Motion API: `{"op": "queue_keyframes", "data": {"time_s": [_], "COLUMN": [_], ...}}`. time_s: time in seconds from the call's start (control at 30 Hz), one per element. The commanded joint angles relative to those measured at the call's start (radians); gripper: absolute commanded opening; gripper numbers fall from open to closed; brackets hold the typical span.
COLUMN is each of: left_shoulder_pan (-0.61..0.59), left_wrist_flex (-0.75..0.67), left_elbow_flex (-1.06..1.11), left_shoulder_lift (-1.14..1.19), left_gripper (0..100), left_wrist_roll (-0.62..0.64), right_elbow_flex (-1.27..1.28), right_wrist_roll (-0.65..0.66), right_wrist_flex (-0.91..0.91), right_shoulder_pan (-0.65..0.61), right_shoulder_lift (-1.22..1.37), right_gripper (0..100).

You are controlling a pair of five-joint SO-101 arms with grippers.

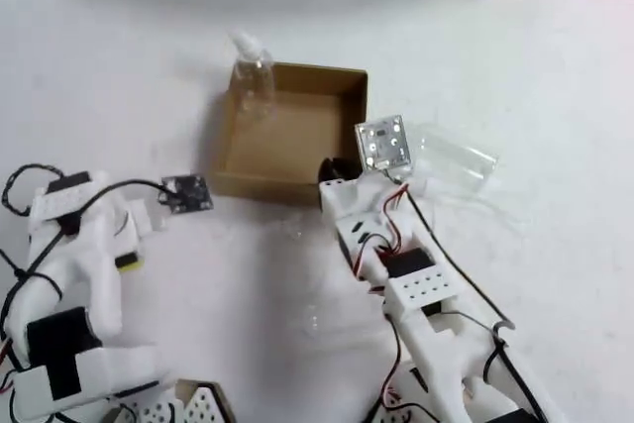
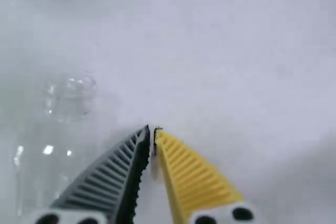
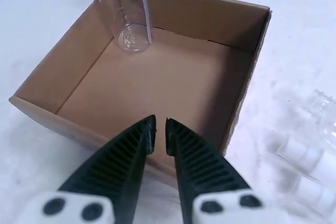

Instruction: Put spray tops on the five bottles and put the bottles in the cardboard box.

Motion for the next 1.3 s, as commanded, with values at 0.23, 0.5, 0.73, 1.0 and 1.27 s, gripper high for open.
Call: {"op": "queue_keyframes", "data": {"time_s": [0.23,0.5,0.73,1.0,1.27], "left_shoulder_pan": [0.076,0.133,0.137,0.133,0.113], "left_wrist_flex": [-0.222,-0.232,-0.226,-0.253,-0.163], "left_elbow_flex": [-0.052,-0.175,-0.311,-0.384,-0.479], "left_shoulder_lift": [0.008,0.174,0.271,0.282,0.271], "left_gripper": [2,2,2,2,5], "left_wrist_roll": [0.144,0.204,0.269,0.270,0.384], "right_elbow_flex": [-0.029,-0.029,-0.029,-0.029,-0.029], "right_wrist_roll": [0.002,0.002,0.002,0.002,0.002], "right_wrist_flex": [-0.001,-0.001,-0.001,-0.001,-0.002], "right_shoulder_pan": [-0.007,-0.007,-0.005,-0.008,-0.008], "right_shoulder_lift": [-0.001,-0.001,-0.001,-0.001,-0.001], "right_gripper": [1.5,1.5,1.5,1.5,1.5]}}
